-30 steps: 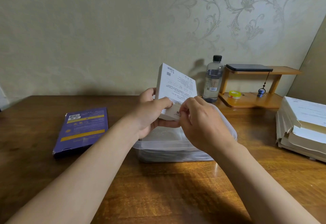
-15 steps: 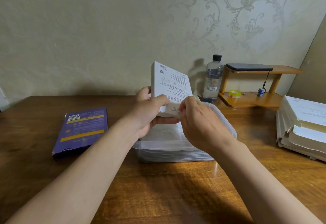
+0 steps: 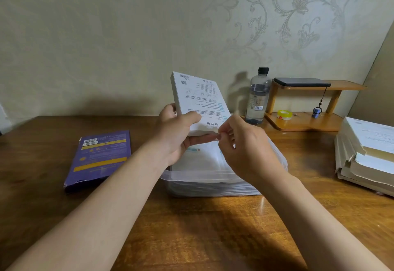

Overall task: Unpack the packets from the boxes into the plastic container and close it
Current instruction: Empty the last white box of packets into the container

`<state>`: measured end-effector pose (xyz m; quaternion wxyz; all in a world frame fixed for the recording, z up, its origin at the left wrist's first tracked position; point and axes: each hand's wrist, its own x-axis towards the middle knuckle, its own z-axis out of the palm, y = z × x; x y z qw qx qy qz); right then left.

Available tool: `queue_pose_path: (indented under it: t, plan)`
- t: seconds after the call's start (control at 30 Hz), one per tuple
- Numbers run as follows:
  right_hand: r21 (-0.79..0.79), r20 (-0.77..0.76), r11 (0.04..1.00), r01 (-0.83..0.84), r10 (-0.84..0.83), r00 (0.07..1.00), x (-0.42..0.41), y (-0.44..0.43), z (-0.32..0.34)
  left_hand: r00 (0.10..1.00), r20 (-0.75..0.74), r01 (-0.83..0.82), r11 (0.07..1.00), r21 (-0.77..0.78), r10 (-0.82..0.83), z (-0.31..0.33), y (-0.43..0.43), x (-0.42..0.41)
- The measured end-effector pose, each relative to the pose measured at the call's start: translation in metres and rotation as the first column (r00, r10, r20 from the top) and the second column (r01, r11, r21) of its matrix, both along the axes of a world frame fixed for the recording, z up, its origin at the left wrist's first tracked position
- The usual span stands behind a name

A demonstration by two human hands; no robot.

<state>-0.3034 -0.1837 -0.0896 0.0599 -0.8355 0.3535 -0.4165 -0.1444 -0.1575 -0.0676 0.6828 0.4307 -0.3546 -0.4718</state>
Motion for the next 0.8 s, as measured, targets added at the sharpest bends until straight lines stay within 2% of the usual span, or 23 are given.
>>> queue_pose_path:
  t: [0.1, 0.2, 0.33, 0.47, 0.67, 0.8]
  plan:
    - [0.154, 0.139, 0.988, -0.005, -0.017, 0.990, -0.006, -0.005, 0.006, 0.998, -0.050, 0.026, 0.999, -0.037, -0.028, 0.001, 0.002, 0.000]
    - [0.322, 0.264, 0.940, -0.110, 0.023, 0.964, -0.008, -0.007, 0.011, 0.996, -0.071, 0.047, 0.997, -0.062, -0.052, 0.002, 0.003, 0.002]
    - [0.412, 0.380, 0.895, -0.173, 0.004, 0.925, -0.009, -0.009, 0.016, 0.993, -0.072, 0.083, 0.992, -0.091, -0.090, 0.002, 0.004, 0.001]
    - [0.549, 0.529, 0.784, -0.291, -0.057, 0.846, -0.006, -0.009, 0.021, 0.993, -0.070, 0.090, 0.990, -0.109, -0.098, 0.001, 0.004, 0.001]
    - [0.584, 0.708, 0.643, -0.495, -0.106, 0.698, 0.004, -0.007, 0.022, 0.996, -0.059, 0.061, 0.988, -0.142, -0.070, 0.004, 0.006, 0.002]
    - [0.554, 0.752, 0.603, -0.575, -0.066, 0.656, 0.002, -0.004, 0.020, 0.995, -0.069, 0.062, 0.987, -0.150, -0.073, 0.005, 0.005, 0.003]
